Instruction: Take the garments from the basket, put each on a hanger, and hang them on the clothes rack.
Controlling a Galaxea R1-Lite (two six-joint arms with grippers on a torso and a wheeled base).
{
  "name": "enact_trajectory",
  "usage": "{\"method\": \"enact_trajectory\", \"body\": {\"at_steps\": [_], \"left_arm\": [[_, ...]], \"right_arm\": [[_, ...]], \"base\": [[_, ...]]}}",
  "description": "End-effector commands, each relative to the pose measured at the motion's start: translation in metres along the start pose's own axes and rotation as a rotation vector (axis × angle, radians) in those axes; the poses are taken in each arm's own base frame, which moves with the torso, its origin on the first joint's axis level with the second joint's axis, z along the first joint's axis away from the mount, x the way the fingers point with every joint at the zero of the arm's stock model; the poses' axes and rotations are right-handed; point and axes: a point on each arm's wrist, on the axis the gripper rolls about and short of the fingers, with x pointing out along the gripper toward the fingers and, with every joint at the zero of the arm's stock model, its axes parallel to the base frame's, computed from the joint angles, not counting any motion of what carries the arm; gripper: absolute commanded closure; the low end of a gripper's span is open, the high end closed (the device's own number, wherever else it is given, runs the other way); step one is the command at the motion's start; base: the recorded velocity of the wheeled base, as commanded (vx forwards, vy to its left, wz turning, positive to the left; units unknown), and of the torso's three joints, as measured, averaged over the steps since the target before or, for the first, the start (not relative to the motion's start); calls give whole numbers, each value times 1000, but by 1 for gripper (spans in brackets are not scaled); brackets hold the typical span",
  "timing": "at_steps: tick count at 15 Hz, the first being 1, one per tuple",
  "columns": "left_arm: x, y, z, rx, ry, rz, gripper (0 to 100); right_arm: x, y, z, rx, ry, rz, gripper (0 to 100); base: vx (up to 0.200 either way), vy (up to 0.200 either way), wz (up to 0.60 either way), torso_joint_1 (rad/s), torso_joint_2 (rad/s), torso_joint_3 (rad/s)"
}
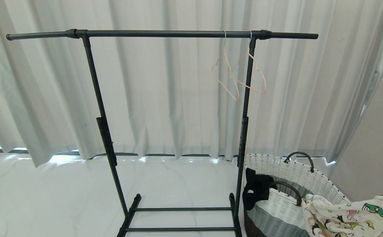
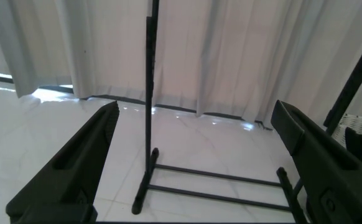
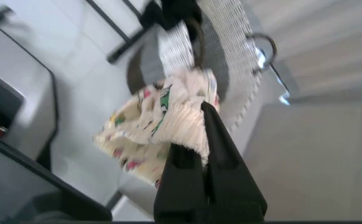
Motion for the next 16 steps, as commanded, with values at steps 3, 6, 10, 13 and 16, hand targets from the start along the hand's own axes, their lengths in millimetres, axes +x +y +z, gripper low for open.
{"method": "enact_trajectory", "body": {"at_steps": [3,6,10,13,16], "left_arm": [[0,0,0,5,0,1,0],[0,0,0,10,-1,-1,0],[-3,-2,14,42,-38,-93,0],[9,-7,82,-74,-15,-225,0],[34,-12,113,-70,69,-281,0]], "right_arm": [[24,0,44,-36,-6,98,100],[45,8,65,13,17,147,100],[58,21,88,79,2,199,100],[66,22,96,139,-16,195,100],[75,27,107,154,-54,203,100]], "base": [[0,0,0,0,0,0],[0,0,0,0,0,0],[0,0,0,0,0,0],[0,0,0,0,0,0],[0,0,0,0,0,0]]}}
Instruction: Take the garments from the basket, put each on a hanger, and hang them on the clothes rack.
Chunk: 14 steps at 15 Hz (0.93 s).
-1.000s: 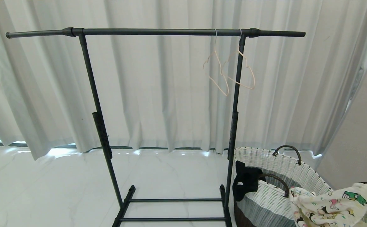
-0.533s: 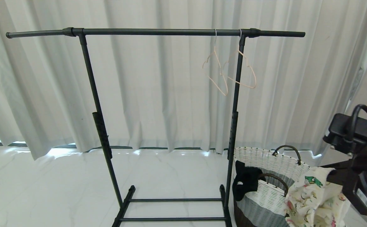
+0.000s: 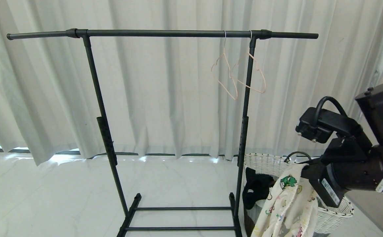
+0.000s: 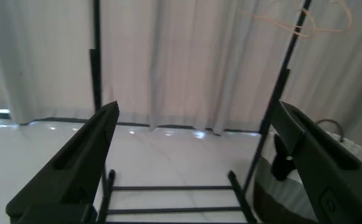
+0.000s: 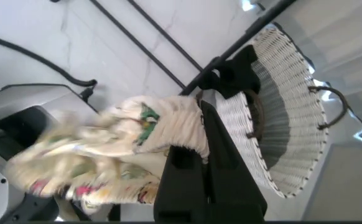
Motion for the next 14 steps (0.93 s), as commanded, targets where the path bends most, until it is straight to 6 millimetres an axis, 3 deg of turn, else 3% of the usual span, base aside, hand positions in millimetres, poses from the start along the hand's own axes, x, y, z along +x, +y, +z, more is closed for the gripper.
{"method": "enact_trajectory", "body": {"at_steps": [1,2,3,6,9,12,14], "left_arm": [[32,-2,30,-22,112,-97,0],[44,-6,42,-36,149,-256,0],[58,-8,52,-42,183,-301,0],[117,-11,66,-82,327,-291,0],[136,-27,48,-82,457,-381,0],[161,-41,36,-93,554,-319,0],[163,-60,23,-36,612,-352,0]], "right_arm": [[11,5,3,-15,20,16,100],[16,12,9,-20,18,37,100],[23,18,16,-9,19,52,100],[39,28,40,1,-1,73,100],[44,29,50,2,-20,74,100],[46,30,51,-1,-17,78,100],[47,31,51,-2,-15,81,100]], "base": [[0,0,0,0,0,0],[0,0,0,0,0,0],[0,0,0,0,0,0],[0,0,0,0,0,0],[0,0,0,0,0,0],[0,0,0,0,0,0],[0,0,0,0,0,0]]}}
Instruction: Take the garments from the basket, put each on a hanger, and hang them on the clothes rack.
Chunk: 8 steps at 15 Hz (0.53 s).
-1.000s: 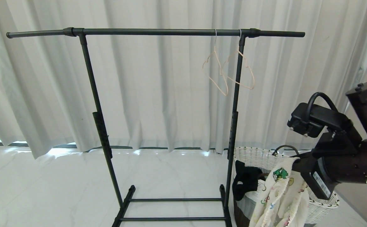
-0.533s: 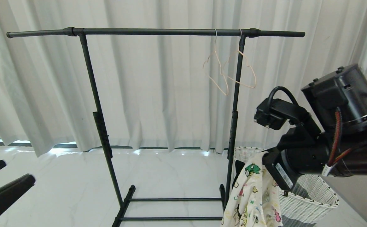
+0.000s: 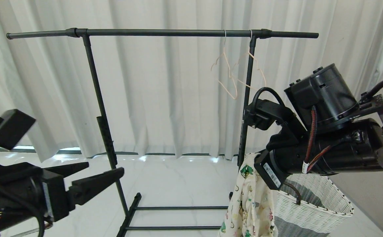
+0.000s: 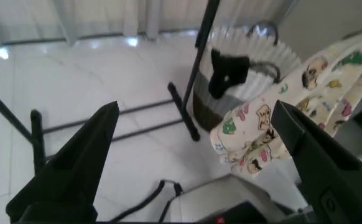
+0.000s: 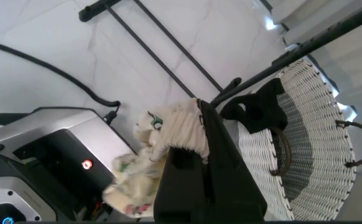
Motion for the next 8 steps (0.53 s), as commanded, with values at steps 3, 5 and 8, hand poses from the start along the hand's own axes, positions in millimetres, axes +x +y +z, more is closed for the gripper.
{"method": "enact_trajectory", "body": {"at_steps": [3,5,8], "left_arm": [[38,-43,-28,100,231,-170,0],[41,-64,-35,87,269,-263,0],[58,-88,-38,76,262,-265,0]], "right_arm": [[-4,6,3,-12,-17,18,100],[-9,12,10,-8,-50,34,100],[-17,23,18,-8,-89,65,100]], "base": [[0,0,0,0,0,0],[0,0,0,0,0,0],[0,0,0,0,0,0]]}}
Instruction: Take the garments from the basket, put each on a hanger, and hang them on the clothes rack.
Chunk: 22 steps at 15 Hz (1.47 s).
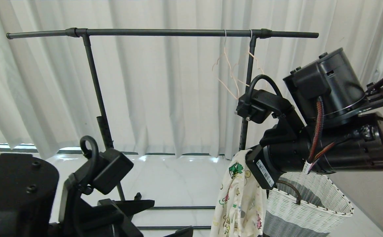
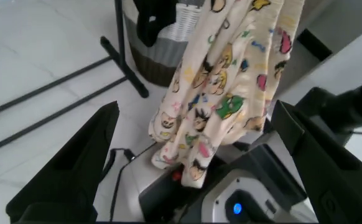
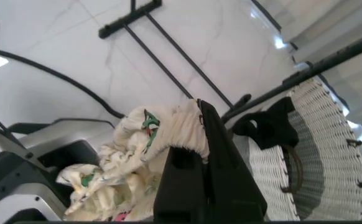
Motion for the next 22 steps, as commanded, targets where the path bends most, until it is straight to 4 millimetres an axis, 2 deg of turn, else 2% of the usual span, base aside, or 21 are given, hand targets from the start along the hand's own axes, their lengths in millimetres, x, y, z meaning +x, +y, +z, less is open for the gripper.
{"method": "enact_trajectory", "body": {"at_steps": [1,3,5,10,14,18,22], "left_arm": [[34,-14,6,-7,5,32,0],[60,-17,11,-7,-23,108,0],[75,-20,14,-10,-33,128,0],[80,-34,7,20,-26,75,0],[88,-34,4,24,-21,81,0],[112,-33,-3,24,1,99,0],[111,-33,-3,24,1,98,0]], "right_arm": [[-5,6,4,-9,-22,17,100],[-5,7,5,-13,-26,21,100],[-6,8,6,-13,-29,23,100],[-5,8,6,-12,-29,24,100],[-6,10,6,-14,-30,28,100],[-8,15,6,-20,-36,42,100],[-7,15,5,-21,-31,39,100]], "base": [[0,0,0,0,0,0],[0,0,0,0,0,0],[0,0,0,0,0,0],[0,0,0,0,0,0],[0,0,0,0,0,0],[0,0,0,0,0,0],[0,0,0,0,0,0]]}}
